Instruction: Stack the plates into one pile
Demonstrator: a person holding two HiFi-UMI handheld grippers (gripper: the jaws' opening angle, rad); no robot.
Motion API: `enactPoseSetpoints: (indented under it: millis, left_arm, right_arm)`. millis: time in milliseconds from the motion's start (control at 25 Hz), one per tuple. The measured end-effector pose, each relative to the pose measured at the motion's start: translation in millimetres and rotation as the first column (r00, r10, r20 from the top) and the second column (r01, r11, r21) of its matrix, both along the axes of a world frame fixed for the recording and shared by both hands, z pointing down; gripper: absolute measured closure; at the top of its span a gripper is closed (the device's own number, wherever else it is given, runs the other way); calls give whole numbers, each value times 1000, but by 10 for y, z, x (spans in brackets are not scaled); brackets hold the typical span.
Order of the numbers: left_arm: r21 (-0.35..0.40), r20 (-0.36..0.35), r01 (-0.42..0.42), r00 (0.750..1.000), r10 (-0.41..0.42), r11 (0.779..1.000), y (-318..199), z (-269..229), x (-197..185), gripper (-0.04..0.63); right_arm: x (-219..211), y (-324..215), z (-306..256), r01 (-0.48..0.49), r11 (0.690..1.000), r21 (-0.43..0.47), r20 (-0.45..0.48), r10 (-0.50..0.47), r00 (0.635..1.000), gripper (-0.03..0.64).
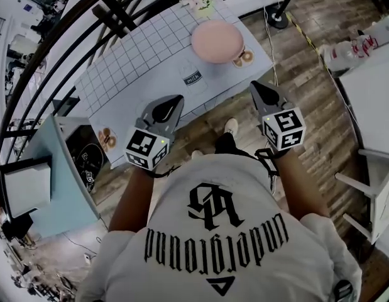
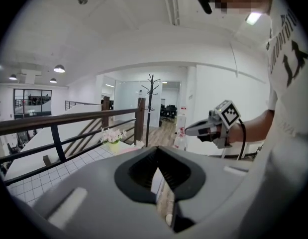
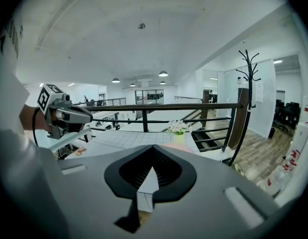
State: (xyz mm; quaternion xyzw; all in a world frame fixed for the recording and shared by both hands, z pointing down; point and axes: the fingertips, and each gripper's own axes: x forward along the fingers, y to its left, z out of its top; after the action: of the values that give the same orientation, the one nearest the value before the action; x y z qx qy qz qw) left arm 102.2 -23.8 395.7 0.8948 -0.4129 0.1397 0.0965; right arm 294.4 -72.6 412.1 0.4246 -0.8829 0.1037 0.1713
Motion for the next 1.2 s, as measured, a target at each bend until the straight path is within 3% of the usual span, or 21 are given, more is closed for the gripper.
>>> enactPoseSetpoints:
  millis: [200, 520, 1200]
  left_arm:
    - [-2, -45, 20, 999, -20, 1000, 596, -37, -397, 546]
    - [-3, -72, 47, 996, -48, 999, 1243, 34, -868, 546]
    - [27, -106, 17, 994, -14, 999, 1334, -65, -881, 546]
  right_arm:
    - [-400, 704, -77, 25, 999, 42, -7, -25, 1000, 614]
    - [-866, 1436, 16, 24, 1000, 17, 32, -25, 999, 614]
    - [-1027, 1599, -208, 15, 999, 49, 43, -17, 999, 614]
